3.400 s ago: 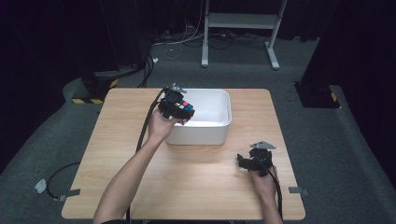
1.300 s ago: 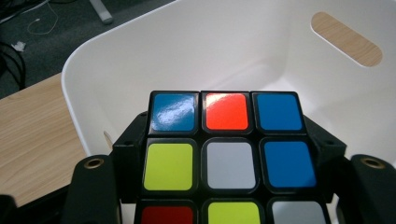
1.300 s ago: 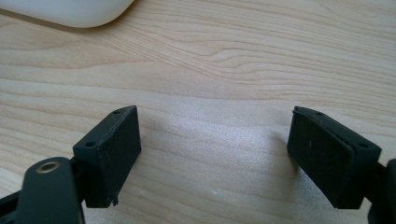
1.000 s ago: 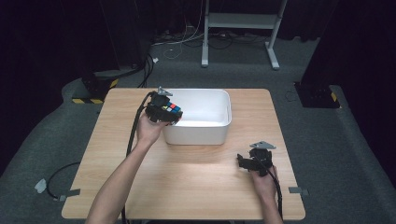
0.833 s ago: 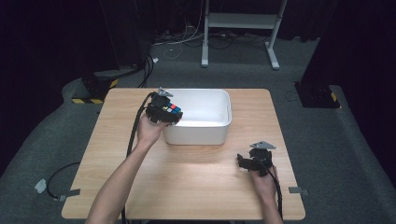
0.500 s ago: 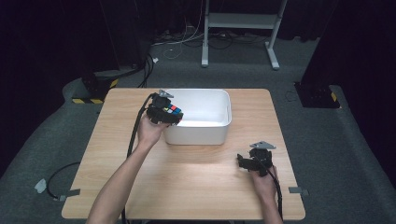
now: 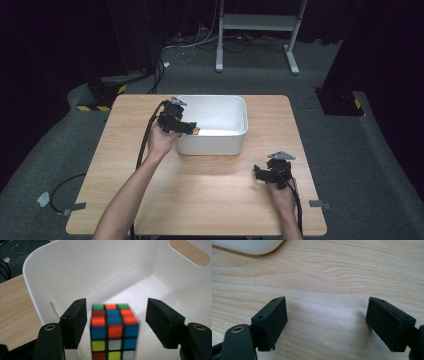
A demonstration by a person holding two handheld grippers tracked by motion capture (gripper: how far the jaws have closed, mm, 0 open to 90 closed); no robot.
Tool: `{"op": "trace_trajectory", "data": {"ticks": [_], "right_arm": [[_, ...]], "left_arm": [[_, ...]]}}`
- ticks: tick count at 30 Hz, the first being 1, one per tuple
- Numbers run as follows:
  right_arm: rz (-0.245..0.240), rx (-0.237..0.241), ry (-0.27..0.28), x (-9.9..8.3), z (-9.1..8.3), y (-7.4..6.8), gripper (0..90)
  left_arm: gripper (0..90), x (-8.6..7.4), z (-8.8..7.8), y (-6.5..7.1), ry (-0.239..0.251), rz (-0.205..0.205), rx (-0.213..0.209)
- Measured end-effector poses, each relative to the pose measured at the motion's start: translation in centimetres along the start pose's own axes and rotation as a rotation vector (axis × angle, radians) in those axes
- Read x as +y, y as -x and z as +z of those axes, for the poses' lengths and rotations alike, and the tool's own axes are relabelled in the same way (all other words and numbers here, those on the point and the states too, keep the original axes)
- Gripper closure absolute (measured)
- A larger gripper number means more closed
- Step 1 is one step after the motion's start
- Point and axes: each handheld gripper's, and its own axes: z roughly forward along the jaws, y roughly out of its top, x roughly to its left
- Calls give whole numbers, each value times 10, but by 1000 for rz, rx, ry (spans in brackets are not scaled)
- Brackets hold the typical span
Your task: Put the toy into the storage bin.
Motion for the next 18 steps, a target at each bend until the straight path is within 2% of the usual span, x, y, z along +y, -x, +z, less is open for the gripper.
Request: {"op": "trace_trajectory", "data": {"ticks": [7, 18], "right_arm": [[-1, -1, 0, 0, 0, 0, 174], [-1, -1, 0, 0, 0, 0, 174]], "left_arm": [[302, 1, -2, 4, 11, 6, -15], [273, 2, -6, 5, 50, -8, -33]]}}
